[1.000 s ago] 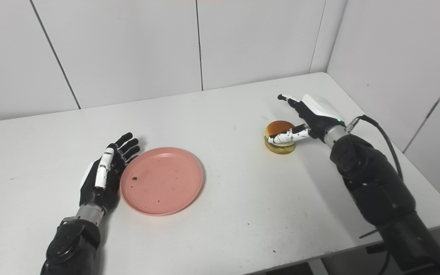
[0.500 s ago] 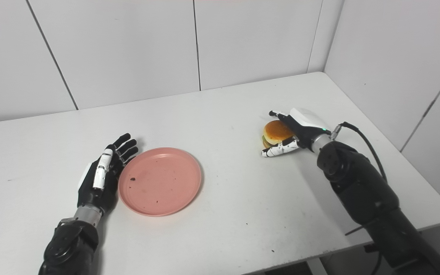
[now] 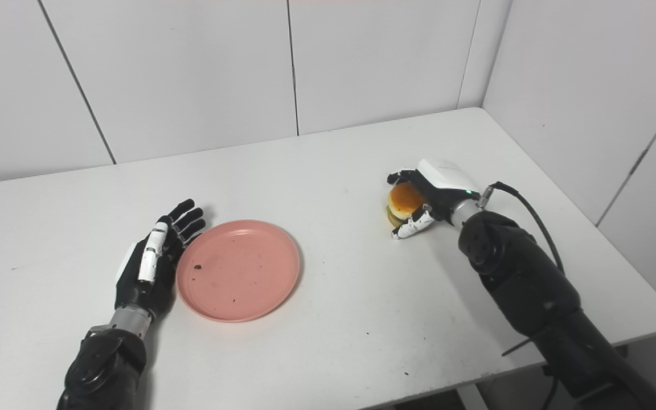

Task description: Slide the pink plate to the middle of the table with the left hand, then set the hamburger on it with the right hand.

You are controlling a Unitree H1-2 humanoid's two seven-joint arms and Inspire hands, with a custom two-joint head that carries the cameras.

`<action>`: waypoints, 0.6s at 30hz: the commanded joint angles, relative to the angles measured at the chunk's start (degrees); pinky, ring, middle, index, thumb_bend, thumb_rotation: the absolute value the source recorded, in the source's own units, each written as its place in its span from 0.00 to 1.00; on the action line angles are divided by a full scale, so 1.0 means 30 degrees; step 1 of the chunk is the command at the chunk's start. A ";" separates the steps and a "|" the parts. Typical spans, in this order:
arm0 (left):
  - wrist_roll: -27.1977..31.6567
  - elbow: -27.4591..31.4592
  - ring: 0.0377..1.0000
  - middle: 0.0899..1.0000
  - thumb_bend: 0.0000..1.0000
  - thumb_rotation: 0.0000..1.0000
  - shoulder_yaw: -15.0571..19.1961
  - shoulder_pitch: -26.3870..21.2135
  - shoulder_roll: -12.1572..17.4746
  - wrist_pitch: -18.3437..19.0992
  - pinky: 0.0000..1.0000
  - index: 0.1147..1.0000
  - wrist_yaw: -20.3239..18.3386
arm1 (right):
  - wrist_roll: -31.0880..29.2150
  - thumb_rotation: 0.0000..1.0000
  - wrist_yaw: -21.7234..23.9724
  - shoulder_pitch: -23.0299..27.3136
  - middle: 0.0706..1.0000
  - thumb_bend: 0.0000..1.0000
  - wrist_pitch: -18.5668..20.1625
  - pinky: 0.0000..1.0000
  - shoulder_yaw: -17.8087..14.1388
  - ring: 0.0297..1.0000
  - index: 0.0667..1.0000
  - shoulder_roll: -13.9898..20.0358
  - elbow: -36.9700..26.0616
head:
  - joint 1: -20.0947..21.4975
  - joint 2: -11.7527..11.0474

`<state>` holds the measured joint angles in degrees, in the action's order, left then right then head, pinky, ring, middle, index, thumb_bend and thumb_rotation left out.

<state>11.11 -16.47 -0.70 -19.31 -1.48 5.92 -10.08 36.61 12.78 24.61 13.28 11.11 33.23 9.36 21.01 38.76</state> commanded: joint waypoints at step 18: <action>-0.0020 0.0174 0.87 0.84 0.24 0.94 -0.0056 0.0413 -0.0187 0.0844 0.86 0.79 0.0237 | 0.0563 0.00 -0.4832 0.0209 0.43 0.52 -0.0970 0.15 -0.1782 0.20 0.45 -0.1824 -0.2431 | -0.0258 0.0096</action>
<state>11.09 -16.04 -0.90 -18.98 -1.66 5.94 -9.94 38.46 0.06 23.48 12.95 6.64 27.56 4.60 20.30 39.02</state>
